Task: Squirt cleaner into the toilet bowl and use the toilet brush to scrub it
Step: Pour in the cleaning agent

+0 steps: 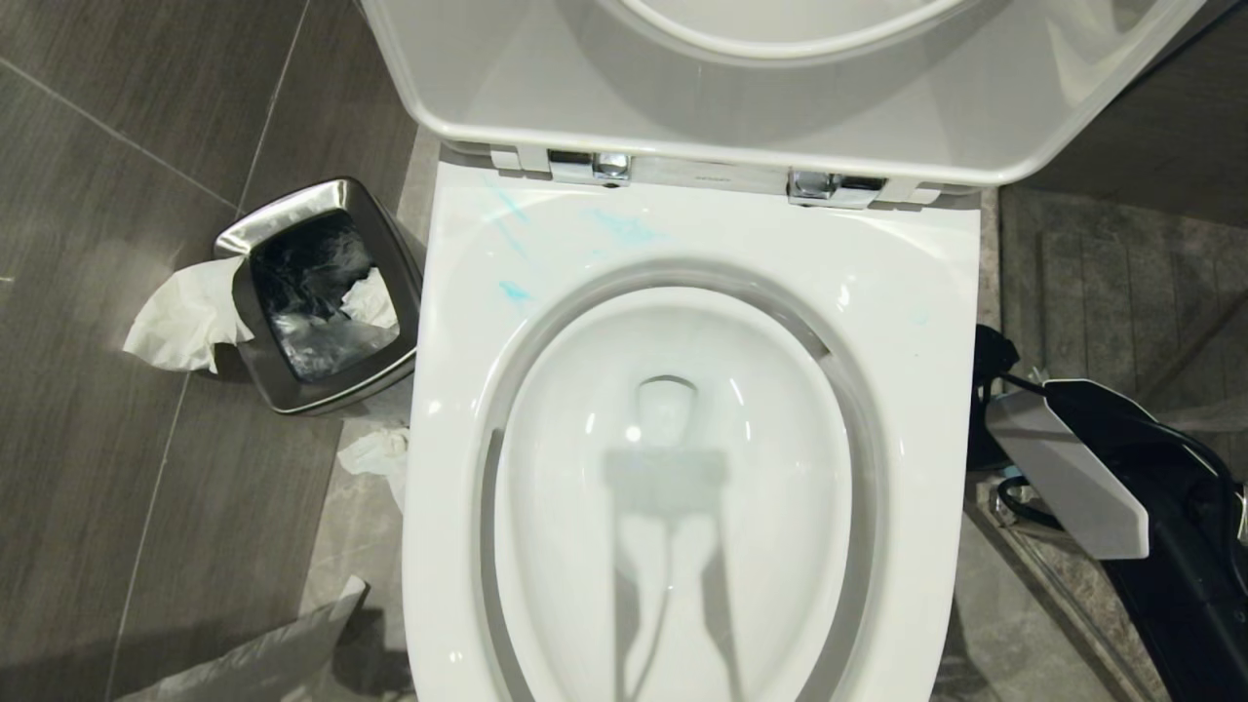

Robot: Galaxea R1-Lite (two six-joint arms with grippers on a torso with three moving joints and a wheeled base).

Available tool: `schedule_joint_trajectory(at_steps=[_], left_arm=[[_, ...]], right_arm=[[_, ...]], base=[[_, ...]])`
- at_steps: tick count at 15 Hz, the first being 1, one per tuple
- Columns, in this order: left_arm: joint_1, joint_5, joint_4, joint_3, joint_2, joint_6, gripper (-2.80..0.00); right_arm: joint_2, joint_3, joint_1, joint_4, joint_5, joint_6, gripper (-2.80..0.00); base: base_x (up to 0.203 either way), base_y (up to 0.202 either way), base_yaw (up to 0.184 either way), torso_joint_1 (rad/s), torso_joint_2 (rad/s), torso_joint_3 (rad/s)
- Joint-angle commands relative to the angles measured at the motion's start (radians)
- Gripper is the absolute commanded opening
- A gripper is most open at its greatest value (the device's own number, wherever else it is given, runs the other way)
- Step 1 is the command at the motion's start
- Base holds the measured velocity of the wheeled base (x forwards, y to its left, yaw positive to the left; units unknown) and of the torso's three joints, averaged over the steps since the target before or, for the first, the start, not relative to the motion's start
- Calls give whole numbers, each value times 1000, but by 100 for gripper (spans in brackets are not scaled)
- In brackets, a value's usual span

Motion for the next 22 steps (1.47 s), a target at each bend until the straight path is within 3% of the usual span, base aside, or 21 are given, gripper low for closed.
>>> schedule_joint_trajectory(at_steps=[1,12,22], left_arm=[[0,0,0,0,1,1,-280],[0,0,0,0,1,0,-280],[-1,0,0,0,1,1,-280]], right_arm=[[12,-22,0,-9,2,-2,-280],[1,-53,-3,-9,-12,-5,-280],[-208,48,-39,-9,-58,-3,-280]], base=[[0,0,0,0,0,0],[0,0,0,0,0,0],[0,0,0,0,0,0]])
